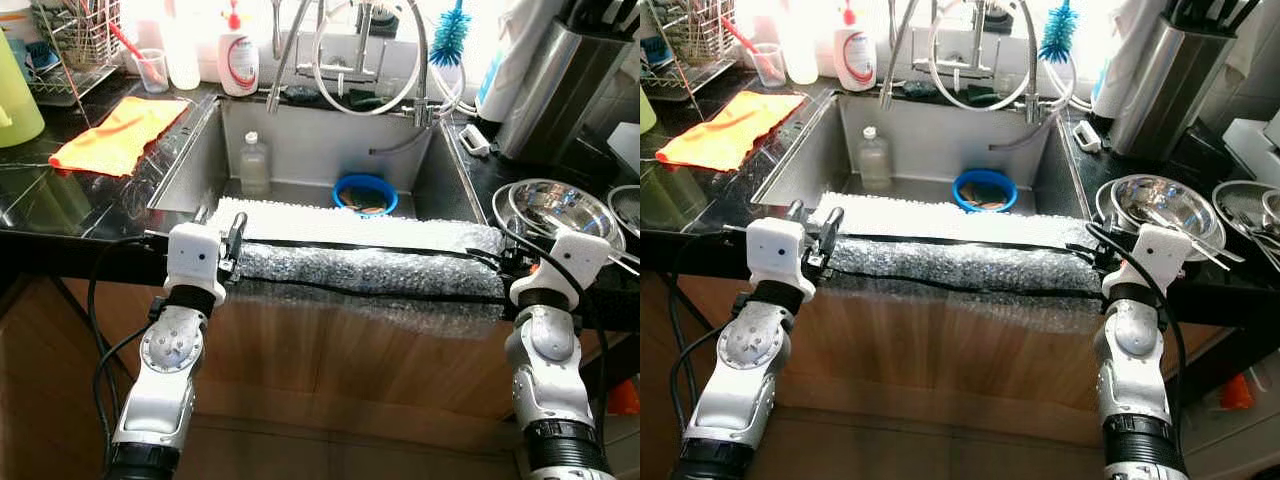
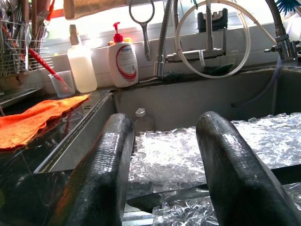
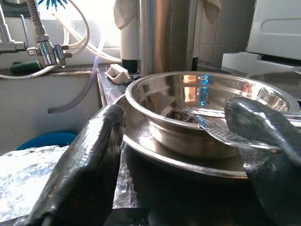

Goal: Kitchen organization

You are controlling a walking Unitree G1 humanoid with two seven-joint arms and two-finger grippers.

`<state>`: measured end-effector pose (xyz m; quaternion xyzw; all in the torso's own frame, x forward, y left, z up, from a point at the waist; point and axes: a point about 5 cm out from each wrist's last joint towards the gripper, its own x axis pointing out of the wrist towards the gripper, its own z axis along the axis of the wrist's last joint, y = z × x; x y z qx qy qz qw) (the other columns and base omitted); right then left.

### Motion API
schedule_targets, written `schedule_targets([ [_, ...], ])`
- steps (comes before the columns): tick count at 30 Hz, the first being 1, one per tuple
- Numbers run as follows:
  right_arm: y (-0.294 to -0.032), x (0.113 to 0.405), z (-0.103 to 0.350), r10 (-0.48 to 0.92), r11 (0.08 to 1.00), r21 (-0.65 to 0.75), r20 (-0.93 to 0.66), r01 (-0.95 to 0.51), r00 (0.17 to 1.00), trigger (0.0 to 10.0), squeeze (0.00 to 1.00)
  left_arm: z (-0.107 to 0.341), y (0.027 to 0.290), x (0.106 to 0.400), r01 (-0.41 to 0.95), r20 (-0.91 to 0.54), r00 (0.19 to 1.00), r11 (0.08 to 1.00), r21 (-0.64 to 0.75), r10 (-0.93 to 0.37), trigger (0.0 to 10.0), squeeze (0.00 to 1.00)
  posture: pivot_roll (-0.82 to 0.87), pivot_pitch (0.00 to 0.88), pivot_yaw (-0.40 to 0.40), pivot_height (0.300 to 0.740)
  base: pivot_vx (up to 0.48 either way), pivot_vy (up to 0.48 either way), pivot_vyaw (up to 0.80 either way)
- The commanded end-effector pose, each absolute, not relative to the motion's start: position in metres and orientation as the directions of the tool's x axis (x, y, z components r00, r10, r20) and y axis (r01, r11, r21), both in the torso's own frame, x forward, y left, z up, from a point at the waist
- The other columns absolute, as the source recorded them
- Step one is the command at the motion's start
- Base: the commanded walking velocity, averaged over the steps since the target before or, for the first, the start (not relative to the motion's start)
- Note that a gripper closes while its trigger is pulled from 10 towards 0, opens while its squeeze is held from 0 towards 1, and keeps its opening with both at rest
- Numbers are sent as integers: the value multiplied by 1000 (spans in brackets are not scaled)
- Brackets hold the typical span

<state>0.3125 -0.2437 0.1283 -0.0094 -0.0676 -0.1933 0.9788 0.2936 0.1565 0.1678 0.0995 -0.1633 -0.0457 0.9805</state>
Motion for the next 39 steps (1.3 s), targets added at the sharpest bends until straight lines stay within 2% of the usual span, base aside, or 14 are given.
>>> schedule_targets([
  [1, -248, 315, 132, -389, 920, 15, 149, 391, 909, 0, 0, 169, 153, 294, 58, 317, 939, 972, 227, -131, 10000, 0, -7, 0, -83, 740, 0, 0, 0],
  [20, -248, 316, 134, -390, 919, 7, 170, 394, 905, 0, 0, 167, 151, 295, 70, 302, 944, 973, 221, -137, 10000, 0, -11, 0, -82, 740, 0, 0, 0],
  [23, -248, 318, 138, -387, 919, 1, 188, 393, 903, 0, 0, 172, 154, 298, 52, 313, 945, 987, 151, -98, 10000, 0, -9, 0, -85, 740, 0, 0, 0],
  [39, -248, 320, 143, -378, 922, 0, 210, 387, 902, 0, 0, 174, 153, 299, 55, 318, 943, 987, 153, -102, 10000, 0, -10, 0, -85, 740, 0, 0, 0],
])
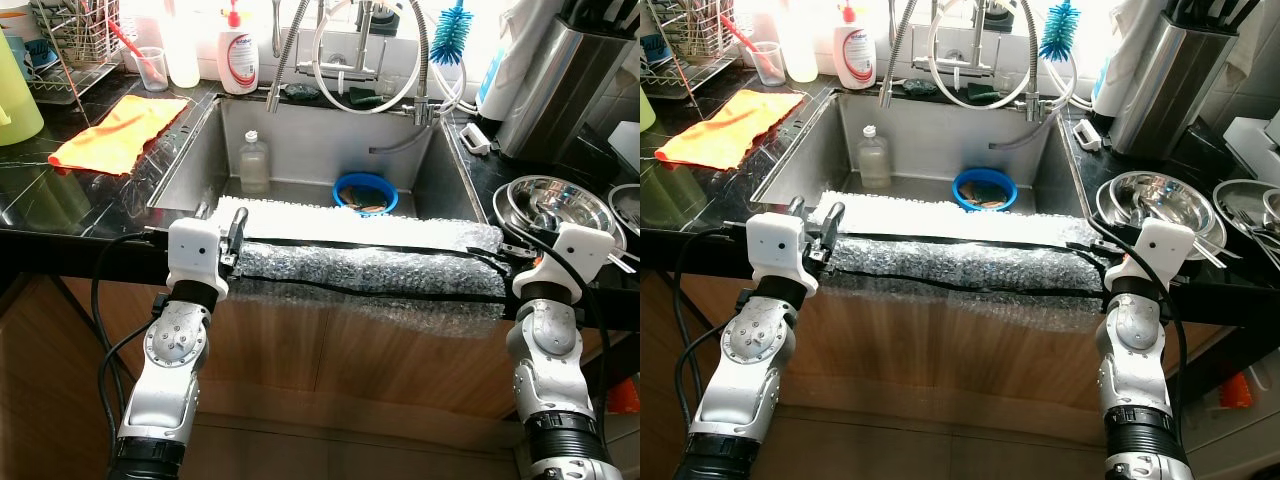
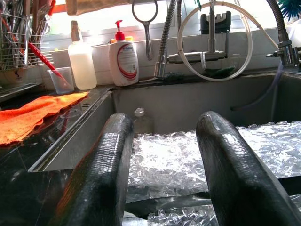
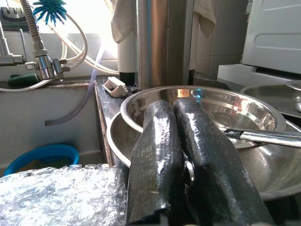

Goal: Kitchen organization

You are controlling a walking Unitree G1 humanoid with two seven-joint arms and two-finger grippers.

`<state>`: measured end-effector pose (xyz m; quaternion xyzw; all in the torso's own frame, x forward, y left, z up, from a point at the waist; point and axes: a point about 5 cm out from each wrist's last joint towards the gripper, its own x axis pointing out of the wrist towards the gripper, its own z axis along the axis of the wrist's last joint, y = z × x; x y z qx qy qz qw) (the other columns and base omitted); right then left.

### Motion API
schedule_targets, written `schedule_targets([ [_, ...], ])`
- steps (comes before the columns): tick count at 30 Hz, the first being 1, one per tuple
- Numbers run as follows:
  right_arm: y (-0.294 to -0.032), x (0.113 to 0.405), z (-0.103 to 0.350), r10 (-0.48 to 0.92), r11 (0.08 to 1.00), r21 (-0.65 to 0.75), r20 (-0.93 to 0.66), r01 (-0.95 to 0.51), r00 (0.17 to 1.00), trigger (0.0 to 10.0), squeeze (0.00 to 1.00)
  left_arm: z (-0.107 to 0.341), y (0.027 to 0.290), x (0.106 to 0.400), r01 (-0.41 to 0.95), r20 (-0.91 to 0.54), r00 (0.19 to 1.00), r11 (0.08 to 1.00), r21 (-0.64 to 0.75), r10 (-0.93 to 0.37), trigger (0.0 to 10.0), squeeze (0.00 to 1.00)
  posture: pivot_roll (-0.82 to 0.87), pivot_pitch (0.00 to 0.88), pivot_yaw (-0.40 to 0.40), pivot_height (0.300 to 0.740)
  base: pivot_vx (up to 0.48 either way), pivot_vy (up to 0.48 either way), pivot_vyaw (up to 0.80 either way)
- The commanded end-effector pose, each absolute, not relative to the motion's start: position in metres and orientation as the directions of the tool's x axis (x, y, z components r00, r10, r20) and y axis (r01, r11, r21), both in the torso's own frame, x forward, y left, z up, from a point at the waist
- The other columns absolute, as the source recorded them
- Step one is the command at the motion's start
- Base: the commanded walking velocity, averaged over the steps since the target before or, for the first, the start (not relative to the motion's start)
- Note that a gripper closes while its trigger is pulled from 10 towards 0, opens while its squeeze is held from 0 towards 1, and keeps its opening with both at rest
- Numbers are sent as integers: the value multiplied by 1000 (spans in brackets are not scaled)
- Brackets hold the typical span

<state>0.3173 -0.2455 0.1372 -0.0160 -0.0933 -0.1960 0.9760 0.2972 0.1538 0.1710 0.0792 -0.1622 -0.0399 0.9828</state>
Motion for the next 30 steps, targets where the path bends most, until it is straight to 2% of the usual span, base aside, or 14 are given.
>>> schedule_targets([
  [1, -248, 320, 143, -378, 922, 1, 212, 386, 901, 0, 0, 174, 153, 299, 55, 319, 942, 987, 154, -102, 10000, 0, -10, 0, -85, 740, 0, 0, 0],
  [10, -243, 322, 147, -345, 936, 14, 232, 351, 910, 0, 0, 175, 152, 299, 54, 325, 940, 986, 156, -103, 10000, 0, -10, 0, -86, 740, 0, 0, 0],
  [11, -242, 322, 148, -340, 938, 17, 239, 347, 909, 5294, 0, 175, 152, 299, 53, 326, 940, 986, 156, -102, 10000, 0, -12, 0, -86, 740, 0, 0, 0],
  [12, -242, 322, 149, -339, 939, 18, 243, 345, 909, 5294, 0, 175, 152, 299, 53, 326, 940, 986, 155, -102, 10000, 0, -12, 0, -85, 740, 0, 0, 0],
  [13, -242, 322, 150, -339, 938, 18, 248, 345, 908, 10000, 0, 176, 152, 299, 53, 327, 940, 987, 154, -102, 10000, 0, -11, 0, -86, 740, 0, 0, 0],
  [21, -238, 322, 162, -312, 943, -15, 309, 333, 898, 10000, 0, 177, 150, 299, 54, 335, 937, 987, 150, -102, 10000, 0, -16, 0, -85, 740, 0, 0, 0],
  [30, -213, 318, 192, -200, 976, 1, 420, 220, 885, 10000, 0, 191, 146, 300, 58, 375, 922, 991, 119, -99, 10000, 0, -31, 0, -80, 740, 0, 0, 0],
])
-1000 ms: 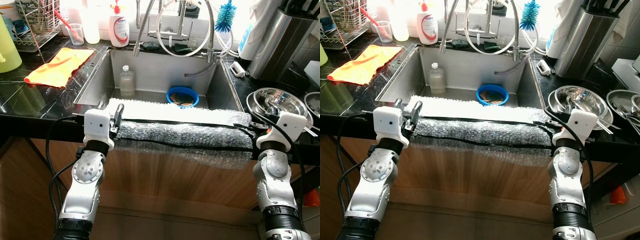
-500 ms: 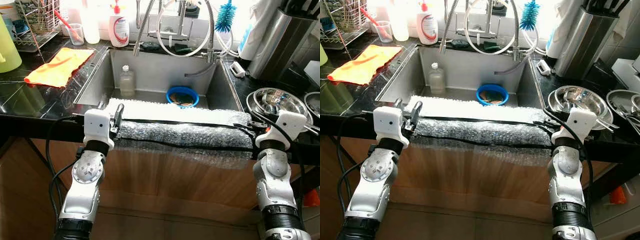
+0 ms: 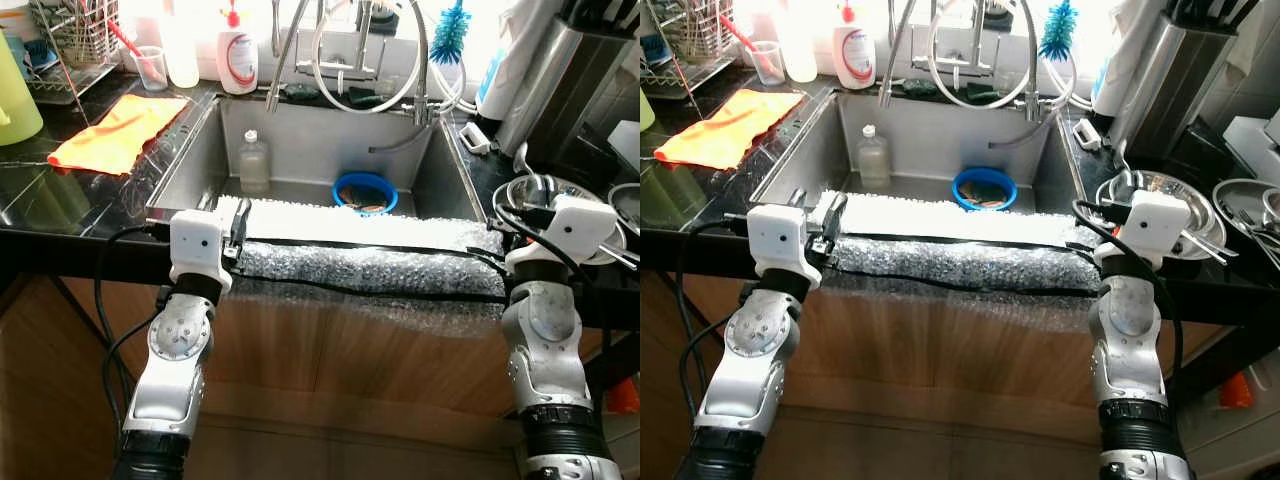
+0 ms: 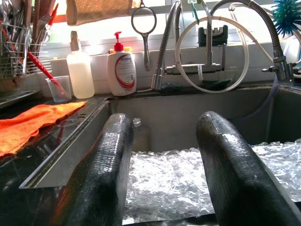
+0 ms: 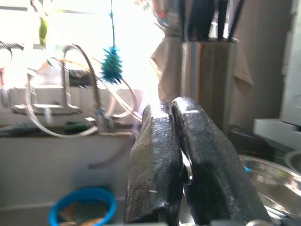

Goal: Kitchen organization

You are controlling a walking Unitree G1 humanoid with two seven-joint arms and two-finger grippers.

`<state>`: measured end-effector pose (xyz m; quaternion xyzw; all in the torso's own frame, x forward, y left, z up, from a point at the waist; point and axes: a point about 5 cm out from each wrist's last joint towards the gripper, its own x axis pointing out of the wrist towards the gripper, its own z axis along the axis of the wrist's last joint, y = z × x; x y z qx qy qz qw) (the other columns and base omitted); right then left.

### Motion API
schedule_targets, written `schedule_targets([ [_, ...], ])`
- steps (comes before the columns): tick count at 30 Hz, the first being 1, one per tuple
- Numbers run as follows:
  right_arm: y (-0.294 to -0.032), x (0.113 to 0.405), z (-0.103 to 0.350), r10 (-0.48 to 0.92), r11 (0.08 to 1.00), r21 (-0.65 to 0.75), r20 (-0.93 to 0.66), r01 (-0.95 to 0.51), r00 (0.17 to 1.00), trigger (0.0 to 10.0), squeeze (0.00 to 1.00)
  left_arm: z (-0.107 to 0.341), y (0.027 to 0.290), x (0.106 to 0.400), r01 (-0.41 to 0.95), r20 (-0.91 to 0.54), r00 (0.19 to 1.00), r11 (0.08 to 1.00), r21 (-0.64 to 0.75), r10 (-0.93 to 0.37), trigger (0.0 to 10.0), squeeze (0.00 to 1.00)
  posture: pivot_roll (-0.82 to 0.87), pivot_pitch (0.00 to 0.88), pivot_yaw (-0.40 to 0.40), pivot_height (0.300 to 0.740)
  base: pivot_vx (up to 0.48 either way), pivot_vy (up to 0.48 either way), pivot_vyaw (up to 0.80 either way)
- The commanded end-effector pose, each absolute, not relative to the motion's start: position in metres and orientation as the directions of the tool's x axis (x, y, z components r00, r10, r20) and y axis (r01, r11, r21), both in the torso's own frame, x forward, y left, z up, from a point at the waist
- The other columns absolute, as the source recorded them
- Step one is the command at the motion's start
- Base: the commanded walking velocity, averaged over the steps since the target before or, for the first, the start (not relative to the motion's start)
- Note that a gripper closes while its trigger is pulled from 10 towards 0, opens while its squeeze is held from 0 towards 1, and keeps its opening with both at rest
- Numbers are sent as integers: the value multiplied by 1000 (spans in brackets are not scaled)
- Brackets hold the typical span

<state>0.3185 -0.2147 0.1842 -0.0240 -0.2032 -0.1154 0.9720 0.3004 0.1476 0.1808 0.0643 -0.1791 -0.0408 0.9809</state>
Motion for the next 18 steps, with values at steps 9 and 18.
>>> schedule_targets([
  [9, -193, 292, 190, -119, 993, 27, 419, 119, 900, 10000, 0, 198, 148, 295, 55, 395, 915, 996, 76, -81, 10000, 0, -28, 0, -79, 740, 0, 0, 0],
  [18, -181, 275, 180, -87, 996, 2, 379, 93, 921, 10000, 0, 197, 147, 294, 72, 389, 917, 995, 64, -91, 10000, 0, -48, 0, -60, 740, 0, 0, 0],
])
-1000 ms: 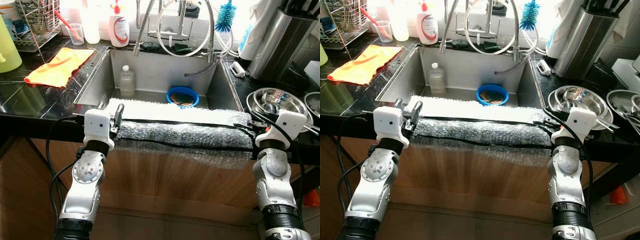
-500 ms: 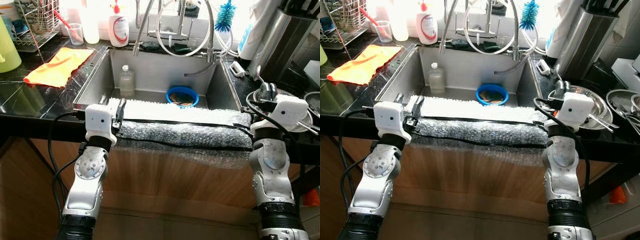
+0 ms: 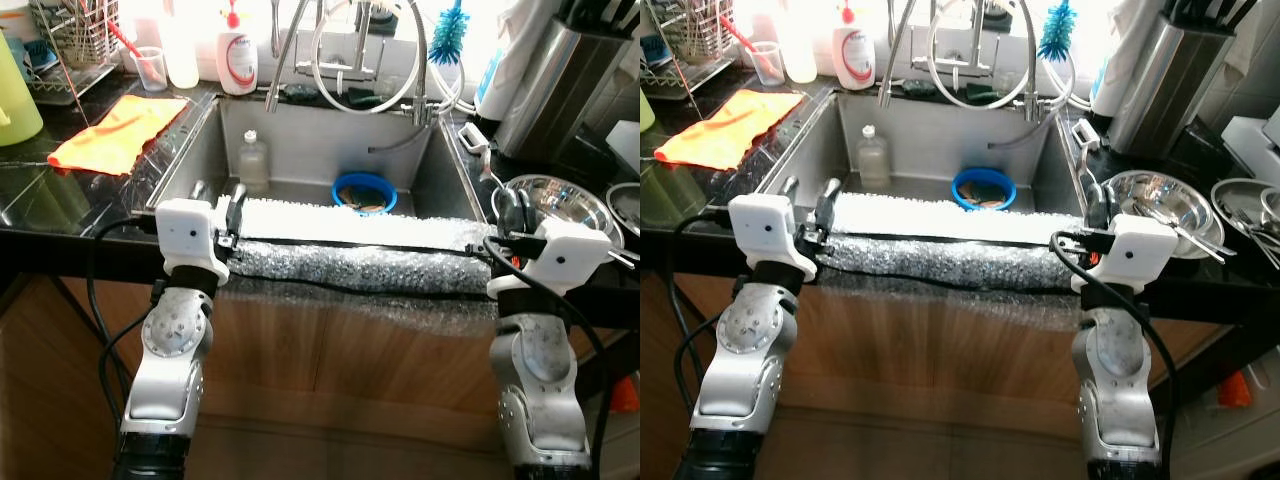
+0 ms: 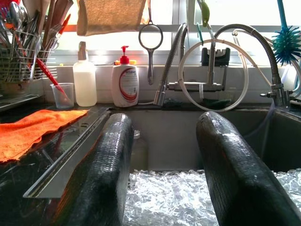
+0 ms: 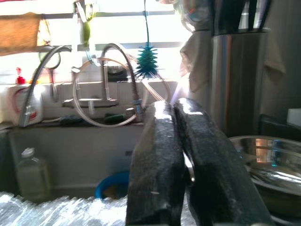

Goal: Kitchen organization

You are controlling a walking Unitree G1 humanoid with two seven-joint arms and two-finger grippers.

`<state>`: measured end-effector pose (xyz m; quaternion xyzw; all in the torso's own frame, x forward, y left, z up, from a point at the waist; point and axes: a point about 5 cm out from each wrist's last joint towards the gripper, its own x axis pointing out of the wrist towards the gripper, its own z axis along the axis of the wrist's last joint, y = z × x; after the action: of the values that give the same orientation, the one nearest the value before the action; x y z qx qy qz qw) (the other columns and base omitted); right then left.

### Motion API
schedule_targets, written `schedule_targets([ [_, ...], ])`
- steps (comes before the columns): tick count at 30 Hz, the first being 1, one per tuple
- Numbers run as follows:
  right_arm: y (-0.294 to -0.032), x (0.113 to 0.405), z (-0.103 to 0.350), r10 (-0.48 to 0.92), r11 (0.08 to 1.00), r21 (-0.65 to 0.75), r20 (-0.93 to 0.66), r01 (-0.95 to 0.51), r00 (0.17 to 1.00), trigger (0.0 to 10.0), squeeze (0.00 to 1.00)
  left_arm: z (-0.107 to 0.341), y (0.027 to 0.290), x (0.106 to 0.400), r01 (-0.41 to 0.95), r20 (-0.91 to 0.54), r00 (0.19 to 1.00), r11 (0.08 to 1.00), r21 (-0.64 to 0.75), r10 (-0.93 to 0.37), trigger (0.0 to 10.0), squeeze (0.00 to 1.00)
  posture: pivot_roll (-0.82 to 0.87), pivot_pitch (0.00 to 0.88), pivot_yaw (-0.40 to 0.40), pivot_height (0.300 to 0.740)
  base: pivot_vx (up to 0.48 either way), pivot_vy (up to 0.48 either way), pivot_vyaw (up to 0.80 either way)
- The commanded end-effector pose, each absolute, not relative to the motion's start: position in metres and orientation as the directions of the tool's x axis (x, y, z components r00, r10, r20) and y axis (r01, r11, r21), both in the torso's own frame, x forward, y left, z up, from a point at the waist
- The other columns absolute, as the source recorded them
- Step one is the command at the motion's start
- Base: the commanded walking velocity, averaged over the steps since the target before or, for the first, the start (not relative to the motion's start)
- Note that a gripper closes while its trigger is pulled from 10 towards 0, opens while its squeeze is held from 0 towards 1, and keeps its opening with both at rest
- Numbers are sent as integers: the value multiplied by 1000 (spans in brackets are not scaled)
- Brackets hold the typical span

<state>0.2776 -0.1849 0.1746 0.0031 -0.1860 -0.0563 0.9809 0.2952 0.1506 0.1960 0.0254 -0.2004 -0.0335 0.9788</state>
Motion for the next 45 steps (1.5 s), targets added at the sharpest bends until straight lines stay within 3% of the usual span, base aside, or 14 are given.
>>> schedule_targets([
  [1, -181, 275, 180, -87, 996, 2, 379, 93, 921, 10000, 0, 197, 147, 294, 72, 389, 917, 995, 64, -91, 10000, 0, -48, 0, -60, 740, 0, 0, 0],
  [4, -176, 276, 185, -60, 998, -7, 387, 68, 920, 10000, 0, 197, 144, 294, 77, 395, 914, 995, 66, -97, 10000, 0, -50, 0, -62, 740, 0, 0, 0],
  [45, -157, 287, 203, 49, 999, -41, 419, -35, 907, 10000, 0, 198, 142, 297, 59, 398, 915, 998, 22, -63, 10000, 0, -47, 0, -85, 740, 0, 38, -800],
])
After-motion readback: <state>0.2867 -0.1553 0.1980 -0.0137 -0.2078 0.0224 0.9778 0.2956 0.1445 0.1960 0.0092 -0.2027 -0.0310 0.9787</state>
